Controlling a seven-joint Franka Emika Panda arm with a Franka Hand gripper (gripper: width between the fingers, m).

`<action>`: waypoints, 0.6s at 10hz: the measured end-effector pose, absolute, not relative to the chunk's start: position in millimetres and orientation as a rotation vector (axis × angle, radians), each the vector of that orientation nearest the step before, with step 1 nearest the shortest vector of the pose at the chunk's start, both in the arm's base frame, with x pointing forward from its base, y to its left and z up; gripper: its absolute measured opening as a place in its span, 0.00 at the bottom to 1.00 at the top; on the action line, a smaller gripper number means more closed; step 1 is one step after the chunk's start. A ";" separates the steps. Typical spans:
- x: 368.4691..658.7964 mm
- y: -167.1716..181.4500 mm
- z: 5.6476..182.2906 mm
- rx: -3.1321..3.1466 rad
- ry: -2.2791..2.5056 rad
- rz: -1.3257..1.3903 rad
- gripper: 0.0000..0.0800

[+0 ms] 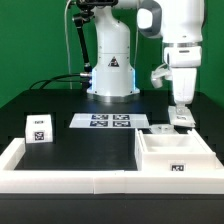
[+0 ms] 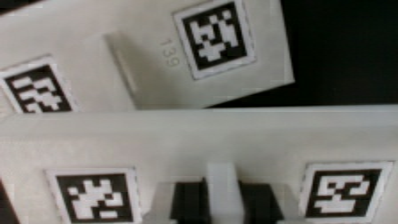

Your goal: Assemble cabinet

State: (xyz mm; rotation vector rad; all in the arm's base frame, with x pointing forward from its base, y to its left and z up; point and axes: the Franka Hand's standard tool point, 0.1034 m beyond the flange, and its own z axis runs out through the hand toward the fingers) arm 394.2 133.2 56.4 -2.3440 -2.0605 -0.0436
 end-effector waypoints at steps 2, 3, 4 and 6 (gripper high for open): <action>398.0 128.1 57.3 -2.358 -2.046 -0.050 0.09; 397.9 128.0 57.0 -2.358 -2.046 -0.050 0.09; 397.9 127.7 57.0 -2.359 -2.045 -0.050 0.09; 409.0 119.9 59.2 -2.295 -2.121 -0.045 0.09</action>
Offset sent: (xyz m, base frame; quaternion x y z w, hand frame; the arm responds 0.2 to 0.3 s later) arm 0.0000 0.0000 0.0000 0.0000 0.0000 0.0000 1.0000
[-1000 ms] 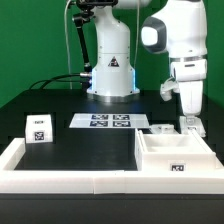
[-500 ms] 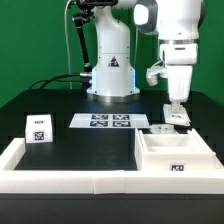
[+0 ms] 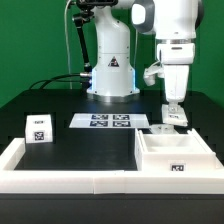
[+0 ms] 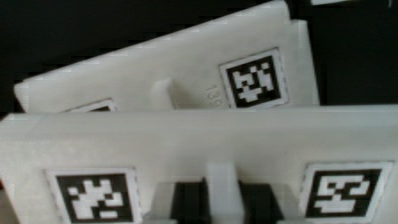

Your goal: Assemble cabinet

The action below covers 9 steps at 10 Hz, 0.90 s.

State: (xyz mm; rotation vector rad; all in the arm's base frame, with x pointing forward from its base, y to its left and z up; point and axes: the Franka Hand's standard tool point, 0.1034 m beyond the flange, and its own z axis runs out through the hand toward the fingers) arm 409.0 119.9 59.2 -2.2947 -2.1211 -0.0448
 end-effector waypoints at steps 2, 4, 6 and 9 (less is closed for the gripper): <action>436.0 117.2 62.8 -2.286 -2.132 -0.048 0.09; 440.0 118.3 61.5 -2.286 -2.129 -0.048 0.09; 439.6 117.8 60.8 -2.286 -2.127 -0.047 0.09; 456.8 113.7 64.9 -2.300 -2.112 -0.036 0.09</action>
Offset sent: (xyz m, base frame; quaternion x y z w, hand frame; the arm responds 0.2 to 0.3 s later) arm 0.0000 0.0000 0.0000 0.0000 0.0000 0.0000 1.0000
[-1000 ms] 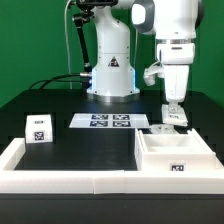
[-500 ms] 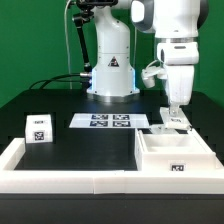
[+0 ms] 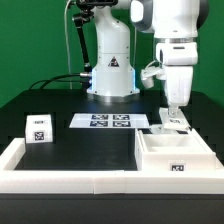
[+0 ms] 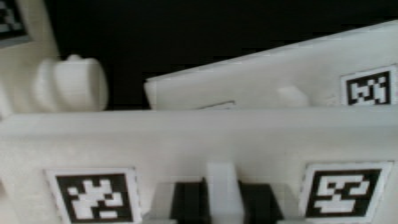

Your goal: Assemble cabinet

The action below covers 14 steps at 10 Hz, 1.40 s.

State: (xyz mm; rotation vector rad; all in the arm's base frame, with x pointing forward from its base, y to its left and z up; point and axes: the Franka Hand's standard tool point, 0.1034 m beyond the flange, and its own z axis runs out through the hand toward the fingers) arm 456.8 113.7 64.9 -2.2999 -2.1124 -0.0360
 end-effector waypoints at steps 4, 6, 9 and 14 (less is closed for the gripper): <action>456.3 112.7 62.6 -2.309 -2.093 -0.016 0.09; 457.1 113.3 61.3 -2.307 -2.092 -0.016 0.09; 465.7 115.2 61.7 -2.306 -2.096 -0.031 0.09; 465.0 114.9 60.4 -2.305 -2.094 -0.028 0.09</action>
Offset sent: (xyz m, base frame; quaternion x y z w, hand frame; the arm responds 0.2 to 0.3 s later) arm 0.0000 0.0000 0.0000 0.0000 0.0000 0.0000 1.0000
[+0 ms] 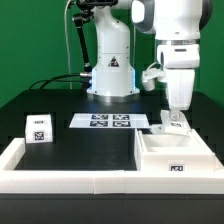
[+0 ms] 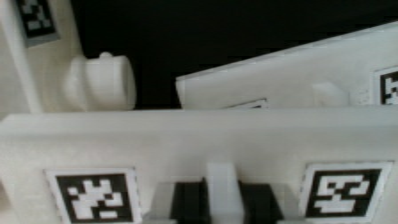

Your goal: Assemble cabinet

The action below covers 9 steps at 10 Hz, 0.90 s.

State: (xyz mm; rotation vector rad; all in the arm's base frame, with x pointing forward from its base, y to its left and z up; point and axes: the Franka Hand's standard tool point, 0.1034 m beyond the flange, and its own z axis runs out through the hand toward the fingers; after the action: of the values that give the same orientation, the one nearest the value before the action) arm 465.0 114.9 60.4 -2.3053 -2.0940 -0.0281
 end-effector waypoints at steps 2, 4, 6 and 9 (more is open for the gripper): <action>478.2 115.9 58.0 -2.308 -2.089 -0.047 0.09; 502.0 114.4 58.1 -2.329 -2.073 -0.084 0.09; 510.8 112.3 57.7 -2.318 -2.091 -0.106 0.09; 510.9 112.2 57.8 -2.322 -2.085 -0.106 0.09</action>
Offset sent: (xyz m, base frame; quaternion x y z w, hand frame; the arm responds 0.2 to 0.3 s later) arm 0.0382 0.0098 -0.0063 0.0175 0.0231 -0.0139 0.9995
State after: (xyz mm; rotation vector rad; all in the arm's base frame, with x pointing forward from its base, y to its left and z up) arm 510.9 112.2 57.8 -2.3223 -2.0855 -0.1058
